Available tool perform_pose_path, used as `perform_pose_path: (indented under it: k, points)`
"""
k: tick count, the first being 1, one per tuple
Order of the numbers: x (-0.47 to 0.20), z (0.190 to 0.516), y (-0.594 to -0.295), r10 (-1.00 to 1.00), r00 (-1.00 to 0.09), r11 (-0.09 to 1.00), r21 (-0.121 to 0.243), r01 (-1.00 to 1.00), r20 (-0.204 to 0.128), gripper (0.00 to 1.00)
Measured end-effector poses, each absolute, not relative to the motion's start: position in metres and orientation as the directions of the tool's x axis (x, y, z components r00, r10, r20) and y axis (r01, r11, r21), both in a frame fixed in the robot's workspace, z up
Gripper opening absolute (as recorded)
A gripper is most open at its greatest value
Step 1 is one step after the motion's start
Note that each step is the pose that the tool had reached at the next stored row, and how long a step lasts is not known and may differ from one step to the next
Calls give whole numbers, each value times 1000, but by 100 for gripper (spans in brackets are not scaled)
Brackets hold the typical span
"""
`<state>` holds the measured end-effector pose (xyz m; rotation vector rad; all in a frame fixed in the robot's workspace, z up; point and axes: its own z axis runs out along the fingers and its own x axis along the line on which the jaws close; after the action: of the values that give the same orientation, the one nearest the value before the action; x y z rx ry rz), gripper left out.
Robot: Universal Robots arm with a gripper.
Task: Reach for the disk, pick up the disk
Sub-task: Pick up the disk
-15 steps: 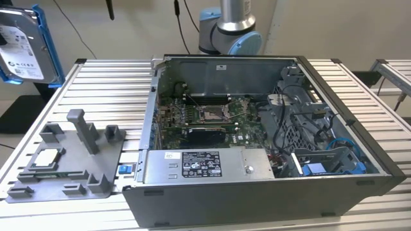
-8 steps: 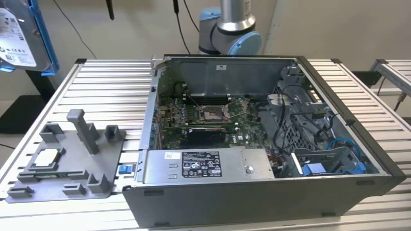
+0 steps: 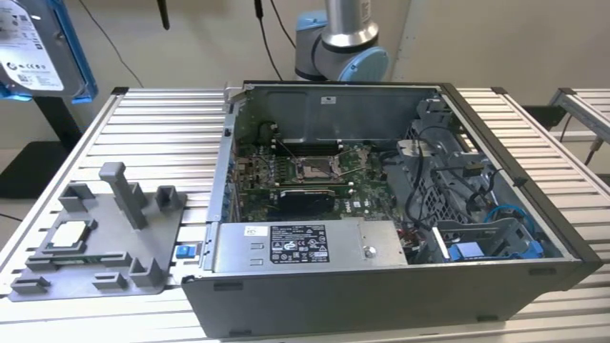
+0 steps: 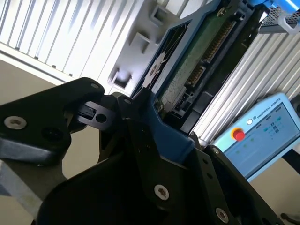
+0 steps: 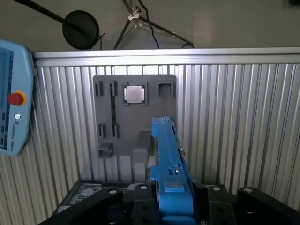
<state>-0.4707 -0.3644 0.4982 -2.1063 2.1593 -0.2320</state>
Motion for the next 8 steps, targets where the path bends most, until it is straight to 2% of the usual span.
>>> perform_pose_path:
  k: [8]
  points:
    - [-471, 523, -364, -999, -27, 22, -190, -981, 24, 0]
